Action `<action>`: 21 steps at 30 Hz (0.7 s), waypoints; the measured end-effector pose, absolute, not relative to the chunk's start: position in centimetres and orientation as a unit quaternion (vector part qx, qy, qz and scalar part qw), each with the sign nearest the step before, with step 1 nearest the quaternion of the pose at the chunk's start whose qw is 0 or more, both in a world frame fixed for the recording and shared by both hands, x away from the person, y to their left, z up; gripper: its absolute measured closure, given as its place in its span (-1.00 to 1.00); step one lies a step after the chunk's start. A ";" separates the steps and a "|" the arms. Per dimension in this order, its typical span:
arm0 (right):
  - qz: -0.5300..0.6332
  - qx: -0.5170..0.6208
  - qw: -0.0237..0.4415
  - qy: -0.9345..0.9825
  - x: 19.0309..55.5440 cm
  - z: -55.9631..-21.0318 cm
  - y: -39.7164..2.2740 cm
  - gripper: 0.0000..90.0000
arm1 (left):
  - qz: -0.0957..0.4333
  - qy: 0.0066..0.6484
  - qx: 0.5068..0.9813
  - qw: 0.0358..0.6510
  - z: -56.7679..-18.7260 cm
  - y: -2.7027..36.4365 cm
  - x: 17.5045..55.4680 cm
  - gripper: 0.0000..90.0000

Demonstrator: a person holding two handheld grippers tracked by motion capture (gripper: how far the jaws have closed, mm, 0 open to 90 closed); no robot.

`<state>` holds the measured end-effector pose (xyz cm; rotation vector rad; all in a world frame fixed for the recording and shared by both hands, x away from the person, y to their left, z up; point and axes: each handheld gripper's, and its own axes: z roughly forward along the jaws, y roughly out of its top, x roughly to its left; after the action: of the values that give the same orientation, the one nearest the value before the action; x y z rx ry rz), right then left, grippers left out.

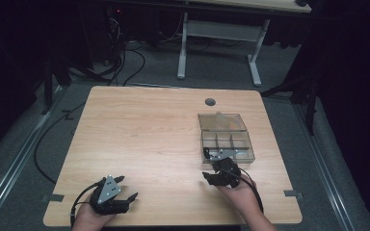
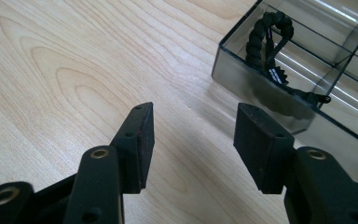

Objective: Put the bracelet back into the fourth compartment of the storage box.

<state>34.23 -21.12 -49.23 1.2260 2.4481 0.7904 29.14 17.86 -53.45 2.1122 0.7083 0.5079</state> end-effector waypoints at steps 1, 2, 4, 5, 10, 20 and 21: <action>0.281 0.424 0.151 0.848 33.9 -49.4 -21.1 0.05 | 0.202 0.282 0.841 0.416 -53.4 17.9 29.1 -0.46; 0.290 0.420 0.156 0.846 33.7 -49.7 -21.1 0.03 | 0.202 0.282 0.841 0.416 -53.4 17.9 29.1 -0.46; 0.303 0.415 0.164 0.842 33.3 -50.2 -21.1 0.00 | 0.203 0.281 0.841 0.416 -53.4 17.9 29.1 -0.46; 0.303 0.415 0.164 0.842 33.3 -50.2 -21.1 0.00 | 0.203 0.281 0.841 0.416 -53.4 17.9 29.1 -0.46; 0.338 0.403 0.194 0.828 32.3 -51.6 -20.7 -0.01 | 0.206 0.280 0.841 0.416 -53.4 17.9 29.1 -0.46; 0.396 0.416 0.232 0.786 31.4 -52.8 -21.5 0.01 | 0.218 0.286 0.832 0.421 -53.4 17.9 29.0 -0.47; 0.405 0.417 0.230 0.780 31.4 -52.8 -21.7 0.01 | 0.218 0.287 0.832 0.422 -53.4 17.9 29.0 -0.47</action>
<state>31.39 -21.70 -52.77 1.1479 2.1468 1.1147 28.96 17.91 -53.42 2.0838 0.7185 0.5471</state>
